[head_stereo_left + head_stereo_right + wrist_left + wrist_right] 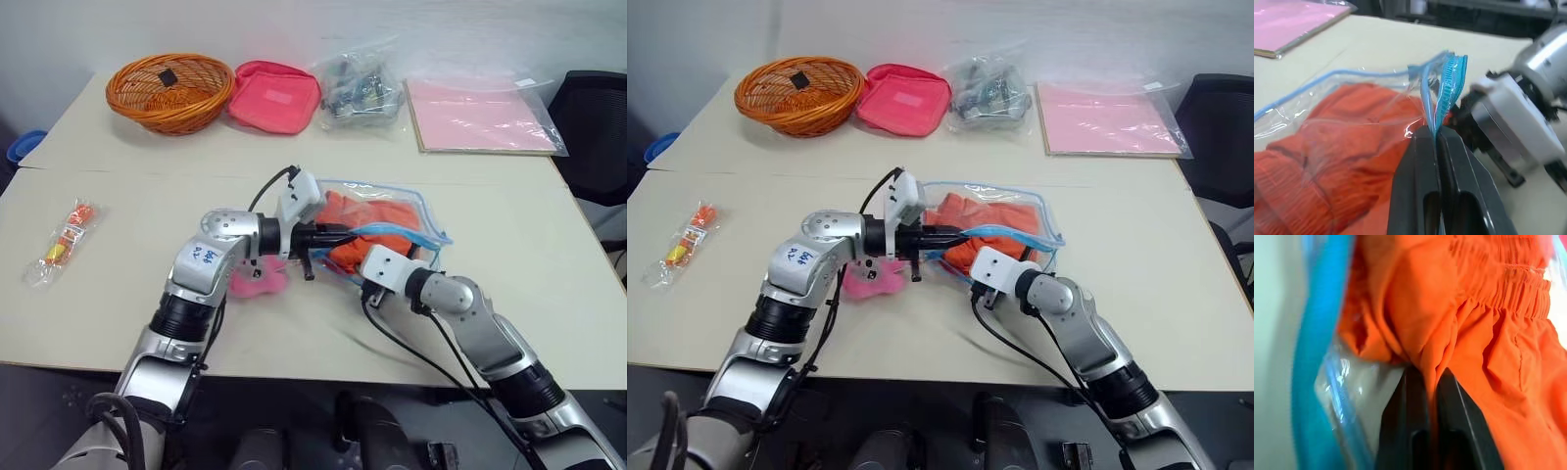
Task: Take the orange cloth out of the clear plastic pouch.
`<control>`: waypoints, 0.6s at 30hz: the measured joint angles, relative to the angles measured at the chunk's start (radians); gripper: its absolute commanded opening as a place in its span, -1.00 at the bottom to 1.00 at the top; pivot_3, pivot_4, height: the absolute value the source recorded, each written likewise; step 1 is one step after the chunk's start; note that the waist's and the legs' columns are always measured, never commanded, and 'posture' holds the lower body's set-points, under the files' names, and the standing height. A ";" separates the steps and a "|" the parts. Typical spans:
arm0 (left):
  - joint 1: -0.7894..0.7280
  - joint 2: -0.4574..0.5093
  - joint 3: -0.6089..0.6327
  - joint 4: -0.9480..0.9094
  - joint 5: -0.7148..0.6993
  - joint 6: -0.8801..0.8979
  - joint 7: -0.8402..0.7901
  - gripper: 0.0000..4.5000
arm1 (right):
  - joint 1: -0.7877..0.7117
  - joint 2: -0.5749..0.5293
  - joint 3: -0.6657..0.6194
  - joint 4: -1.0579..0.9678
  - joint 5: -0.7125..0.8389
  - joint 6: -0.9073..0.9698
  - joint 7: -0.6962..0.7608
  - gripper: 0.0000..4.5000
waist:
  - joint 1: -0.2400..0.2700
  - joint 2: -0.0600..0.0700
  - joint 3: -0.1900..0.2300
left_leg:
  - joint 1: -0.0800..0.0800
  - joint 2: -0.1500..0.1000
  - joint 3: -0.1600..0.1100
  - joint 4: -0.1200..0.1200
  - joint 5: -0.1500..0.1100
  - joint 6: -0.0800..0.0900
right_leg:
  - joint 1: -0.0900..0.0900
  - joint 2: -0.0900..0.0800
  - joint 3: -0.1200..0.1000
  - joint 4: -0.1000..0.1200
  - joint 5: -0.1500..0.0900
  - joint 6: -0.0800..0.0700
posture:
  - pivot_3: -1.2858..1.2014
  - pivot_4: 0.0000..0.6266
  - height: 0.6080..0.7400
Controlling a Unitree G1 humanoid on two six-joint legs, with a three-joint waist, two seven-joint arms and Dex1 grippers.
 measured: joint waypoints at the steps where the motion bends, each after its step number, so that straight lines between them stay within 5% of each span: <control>1: -0.009 -0.010 0.005 0.005 -0.004 0.012 0.015 -1.00 | 0.009 -0.014 0.005 -0.014 -0.013 -0.014 0.009 -0.99 | 0.000 0.000 0.000 | 0.000 0.000 0.000 0.000 0.000 0.000 | 0.000 0.000 0.000 0.000 0.000 0.000 | 0.03 -0.52 1.00; 7: -0.036 -0.035 0.002 0.069 0.017 -0.013 0.065 -1.00 | 0.061 -0.103 0.024 -0.096 -0.089 -0.120 0.059 -0.99 | -0.002 0.000 0.000 | 0.001 0.000 0.000 -0.001 0.000 -0.001 | 0.001 0.000 0.000 -0.001 0.000 0.000 | 0.03 -0.52 1.00; 18: -0.104 -0.053 -0.024 0.254 0.096 -0.119 0.140 -1.00 | 0.367 -0.440 -0.150 -0.324 0.058 -0.411 0.295 -0.99 | 0.002 0.000 0.000 | 0.003 0.001 -0.002 -0.003 0.000 -0.001 | 0.009 0.001 -0.007 -0.008 0.000 0.001 | 0.03 -0.52 1.00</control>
